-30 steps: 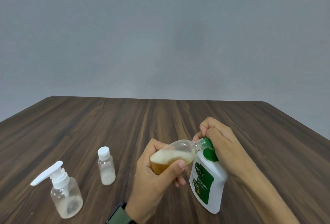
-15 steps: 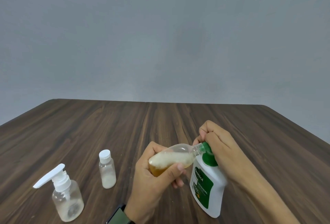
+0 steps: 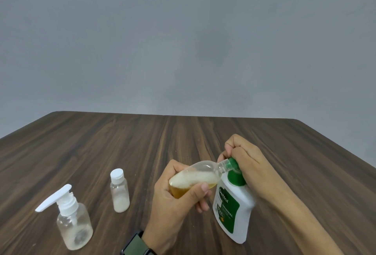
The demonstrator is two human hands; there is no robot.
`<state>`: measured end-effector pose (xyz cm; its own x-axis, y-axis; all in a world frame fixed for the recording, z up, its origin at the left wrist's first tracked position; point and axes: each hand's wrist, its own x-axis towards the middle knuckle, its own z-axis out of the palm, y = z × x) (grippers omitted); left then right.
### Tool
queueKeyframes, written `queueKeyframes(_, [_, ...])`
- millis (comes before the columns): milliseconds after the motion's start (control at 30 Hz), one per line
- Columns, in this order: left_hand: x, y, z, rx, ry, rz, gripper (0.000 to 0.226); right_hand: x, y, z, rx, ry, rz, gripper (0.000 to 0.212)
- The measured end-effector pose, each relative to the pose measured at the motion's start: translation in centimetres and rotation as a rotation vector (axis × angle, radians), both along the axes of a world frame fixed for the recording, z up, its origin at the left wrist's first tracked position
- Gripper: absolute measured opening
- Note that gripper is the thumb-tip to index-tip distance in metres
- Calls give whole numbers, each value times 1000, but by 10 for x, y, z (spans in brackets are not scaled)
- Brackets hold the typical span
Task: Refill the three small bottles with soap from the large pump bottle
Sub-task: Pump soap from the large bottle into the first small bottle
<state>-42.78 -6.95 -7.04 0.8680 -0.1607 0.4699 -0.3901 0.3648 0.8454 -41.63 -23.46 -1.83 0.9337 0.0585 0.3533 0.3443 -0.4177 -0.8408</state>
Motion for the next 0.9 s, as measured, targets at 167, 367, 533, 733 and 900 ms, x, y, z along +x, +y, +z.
queueKeyframes(167, [-1,1,5,-8,-28,11,35,5,0,13,-72,-11,14,18])
queueKeyframes(367, [1,2,0,6,-13,3,48,1,2,-2,5,4,-11,18])
queueKeyframes(533, [1,1,2,-10,-25,-14,39,4,1,8,-14,4,8,17])
queueKeyframes(733, [1,1,1,-15,-6,-18,44,5,0,7,-34,-26,3,18])
queueKeyframes(900, [0,-2,-2,4,16,-3,60,2,0,0,4,-2,0,17])
